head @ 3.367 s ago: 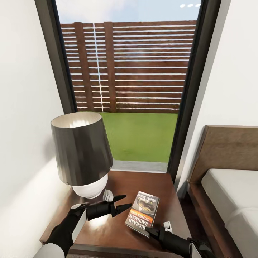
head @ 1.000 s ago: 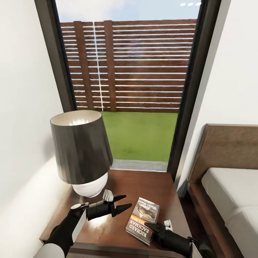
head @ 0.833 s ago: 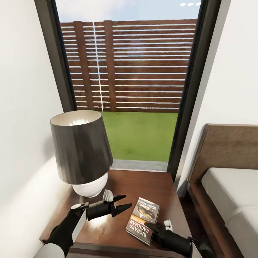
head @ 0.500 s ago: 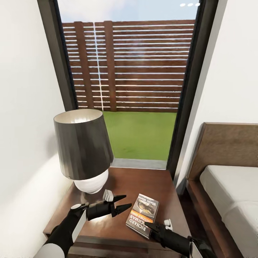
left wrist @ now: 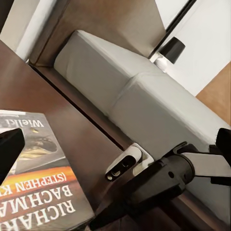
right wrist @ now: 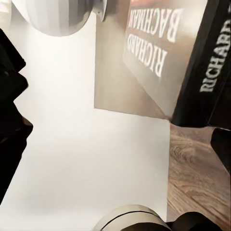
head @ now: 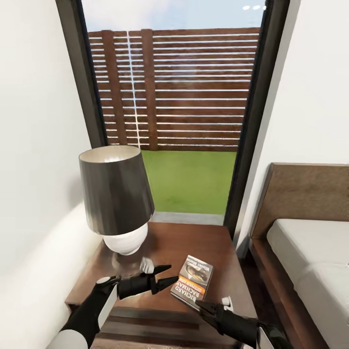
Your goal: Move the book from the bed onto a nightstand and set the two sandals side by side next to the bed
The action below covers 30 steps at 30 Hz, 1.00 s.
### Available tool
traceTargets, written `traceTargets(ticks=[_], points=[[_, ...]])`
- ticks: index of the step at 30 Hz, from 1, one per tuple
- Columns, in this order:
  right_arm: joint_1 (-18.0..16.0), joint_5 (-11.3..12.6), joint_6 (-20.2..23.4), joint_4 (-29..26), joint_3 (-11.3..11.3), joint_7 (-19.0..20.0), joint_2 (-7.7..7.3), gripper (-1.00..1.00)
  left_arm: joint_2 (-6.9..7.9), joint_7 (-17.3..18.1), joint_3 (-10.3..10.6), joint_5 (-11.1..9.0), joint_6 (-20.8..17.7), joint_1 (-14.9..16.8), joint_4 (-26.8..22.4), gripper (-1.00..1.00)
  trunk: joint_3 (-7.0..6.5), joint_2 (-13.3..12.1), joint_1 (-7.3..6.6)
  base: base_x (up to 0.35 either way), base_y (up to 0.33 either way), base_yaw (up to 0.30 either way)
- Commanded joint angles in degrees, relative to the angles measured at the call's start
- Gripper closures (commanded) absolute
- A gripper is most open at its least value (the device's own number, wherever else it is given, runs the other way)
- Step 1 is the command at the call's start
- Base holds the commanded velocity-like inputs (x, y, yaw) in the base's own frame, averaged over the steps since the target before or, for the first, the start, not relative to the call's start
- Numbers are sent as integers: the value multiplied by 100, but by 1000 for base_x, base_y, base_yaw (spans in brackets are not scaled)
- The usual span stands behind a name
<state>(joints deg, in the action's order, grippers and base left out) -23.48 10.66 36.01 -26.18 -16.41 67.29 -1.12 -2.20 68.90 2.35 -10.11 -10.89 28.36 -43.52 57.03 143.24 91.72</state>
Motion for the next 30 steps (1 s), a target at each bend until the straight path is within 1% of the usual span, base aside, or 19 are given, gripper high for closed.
traceTargets(ticks=[1,14,15,25,30], points=[[1,-64,72,87,7,-41,-2,-100,-7,9,11,-37,-58,3,60,-100,6,2,-2,-76,0,0],[1,-64,72,87,7,-41,-1,-100,-18,-25,11,-36,-54,3,124,-100,6,2,-2,-6,0,0],[1,-64,72,87,7,-41,-1,-100,-18,-25,11,-36,-54,3,124,-100,-16,0,-5,0,0,0],[1,-64,72,87,7,-41,-2,-100,-18,-27,11,-35,-54,3,125,-100,-196,-399,-223,0,0,0],[1,-64,72,87,7,-41,-2,-100,-18,-26,11,-39,-54,3,125,-100,-196,-399,-223,0,0,0]])
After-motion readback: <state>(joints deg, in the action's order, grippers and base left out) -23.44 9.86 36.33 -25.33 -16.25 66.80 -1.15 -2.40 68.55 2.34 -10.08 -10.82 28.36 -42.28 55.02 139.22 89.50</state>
